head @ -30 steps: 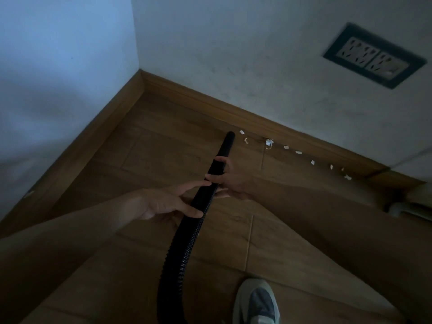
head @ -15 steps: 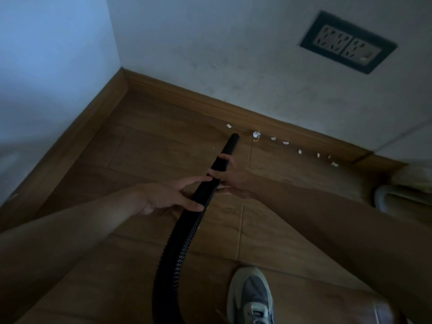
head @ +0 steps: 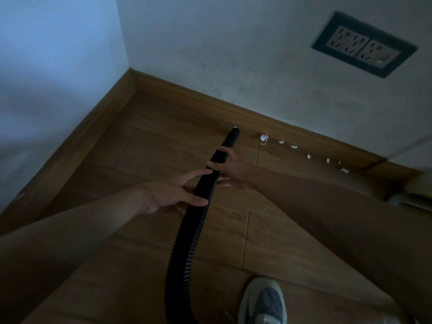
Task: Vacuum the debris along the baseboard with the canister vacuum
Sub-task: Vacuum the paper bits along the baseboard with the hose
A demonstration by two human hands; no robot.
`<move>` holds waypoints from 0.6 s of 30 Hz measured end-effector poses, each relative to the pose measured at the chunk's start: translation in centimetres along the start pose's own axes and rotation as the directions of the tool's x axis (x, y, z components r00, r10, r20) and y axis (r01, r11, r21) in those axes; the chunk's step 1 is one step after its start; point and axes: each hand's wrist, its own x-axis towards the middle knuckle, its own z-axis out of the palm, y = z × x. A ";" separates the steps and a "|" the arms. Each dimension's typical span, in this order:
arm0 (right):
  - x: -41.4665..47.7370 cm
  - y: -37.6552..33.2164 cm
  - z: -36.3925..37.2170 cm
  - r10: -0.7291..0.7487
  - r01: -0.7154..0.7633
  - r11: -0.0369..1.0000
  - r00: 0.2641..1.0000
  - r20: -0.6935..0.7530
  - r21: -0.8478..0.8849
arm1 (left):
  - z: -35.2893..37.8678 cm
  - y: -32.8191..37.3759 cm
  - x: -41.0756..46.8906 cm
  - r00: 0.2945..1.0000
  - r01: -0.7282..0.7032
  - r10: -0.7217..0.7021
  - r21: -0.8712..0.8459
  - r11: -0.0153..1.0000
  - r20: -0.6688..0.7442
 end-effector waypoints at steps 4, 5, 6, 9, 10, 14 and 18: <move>0.6 -0.9 0.1 -0.004 0.004 0.999 1.000 0.006 -0.035 | -0.7 -0.3 0.1 0.994 -0.046 0.047 0.018 0.999 -0.098; 0.8 -1.1 0.1 -0.004 0.005 0.999 1.000 0.008 -0.045 | -0.8 -0.2 0.0 0.993 -0.052 0.052 0.006 0.999 -0.103; 0.9 -1.3 0.1 -0.006 0.007 0.999 1.000 0.012 -0.053 | -0.7 -0.1 0.0 0.994 -0.064 0.063 -0.009 0.998 -0.094; 1.1 -1.8 0.1 -0.006 0.007 0.998 1.000 0.011 -0.059 | -0.4 0.7 -0.6 0.993 -0.075 0.073 -0.022 0.997 -0.093; 1.1 -1.9 0.0 -0.009 0.009 0.998 1.000 0.008 -0.062 | -0.2 1.0 -0.9 0.992 -0.077 0.074 -0.022 0.997 -0.107; 0.9 -1.8 -0.4 -0.006 0.007 0.998 1.000 0.013 -0.060 | 0.4 1.7 -1.2 0.989 -0.062 0.065 0.021 0.998 -0.134; 0.6 -1.4 -0.9 -0.001 0.001 0.998 1.000 -0.002 -0.056 | 0.3 1.5 -0.7 0.994 -0.042 0.050 0.079 0.996 -0.102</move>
